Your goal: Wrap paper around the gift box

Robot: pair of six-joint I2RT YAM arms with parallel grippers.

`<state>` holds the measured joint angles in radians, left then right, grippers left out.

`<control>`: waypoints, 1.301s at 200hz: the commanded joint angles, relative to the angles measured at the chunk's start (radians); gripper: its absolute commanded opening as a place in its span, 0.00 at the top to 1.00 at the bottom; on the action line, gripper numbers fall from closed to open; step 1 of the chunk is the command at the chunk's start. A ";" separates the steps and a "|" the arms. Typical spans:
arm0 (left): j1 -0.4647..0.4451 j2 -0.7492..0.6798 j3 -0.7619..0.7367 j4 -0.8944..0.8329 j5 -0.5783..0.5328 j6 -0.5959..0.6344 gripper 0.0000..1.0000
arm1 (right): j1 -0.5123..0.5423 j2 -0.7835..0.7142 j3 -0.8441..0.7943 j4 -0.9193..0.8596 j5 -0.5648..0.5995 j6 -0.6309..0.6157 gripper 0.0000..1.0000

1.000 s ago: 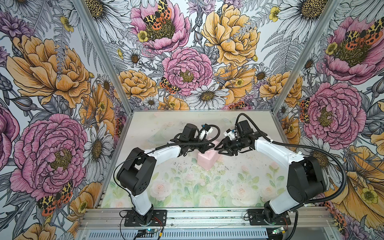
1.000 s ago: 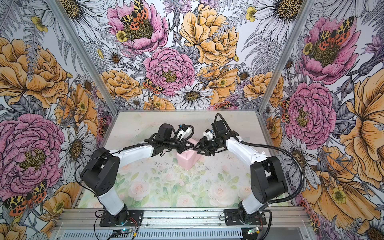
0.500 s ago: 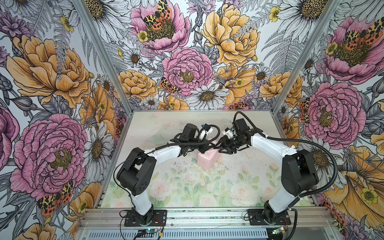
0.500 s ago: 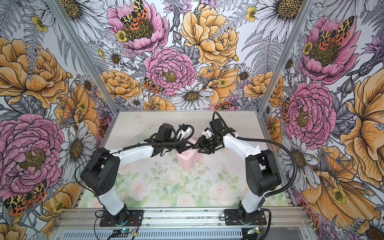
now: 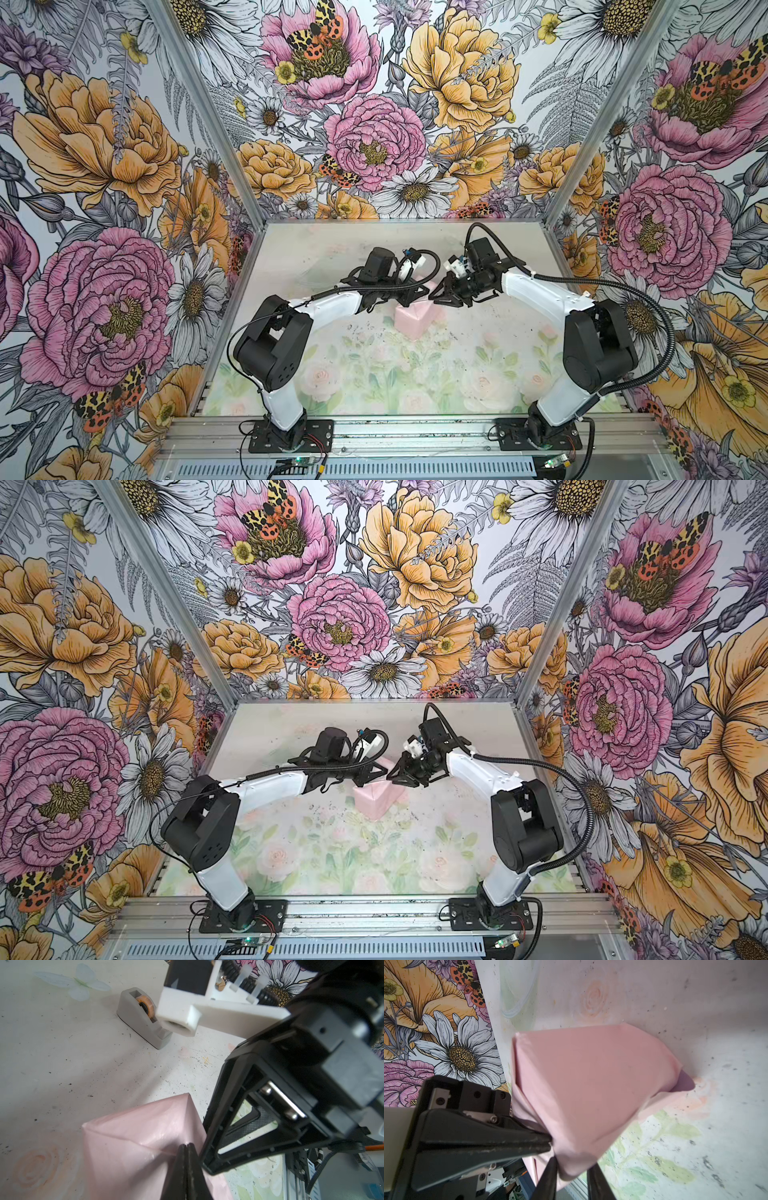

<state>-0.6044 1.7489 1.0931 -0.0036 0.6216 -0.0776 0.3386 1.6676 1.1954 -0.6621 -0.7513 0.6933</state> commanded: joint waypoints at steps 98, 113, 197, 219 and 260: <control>-0.005 0.052 -0.030 -0.104 -0.066 0.014 1.00 | 0.033 -0.057 0.031 -0.029 0.049 0.012 0.56; -0.005 0.049 -0.032 -0.105 -0.068 0.013 1.00 | 0.037 -0.051 0.037 -0.023 0.047 0.013 0.56; -0.005 0.043 -0.035 -0.101 -0.065 0.014 1.00 | 0.039 0.017 0.022 -0.017 0.094 0.002 0.58; -0.003 0.043 -0.034 -0.101 -0.067 0.015 1.00 | 0.034 0.025 -0.010 -0.027 0.114 -0.001 0.66; 0.006 0.049 -0.037 -0.096 -0.060 0.009 1.00 | 0.031 0.008 -0.034 -0.056 0.149 -0.006 0.77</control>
<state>-0.6037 1.7489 1.0927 -0.0025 0.6170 -0.0780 0.3737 1.6642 1.2057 -0.6712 -0.7067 0.7021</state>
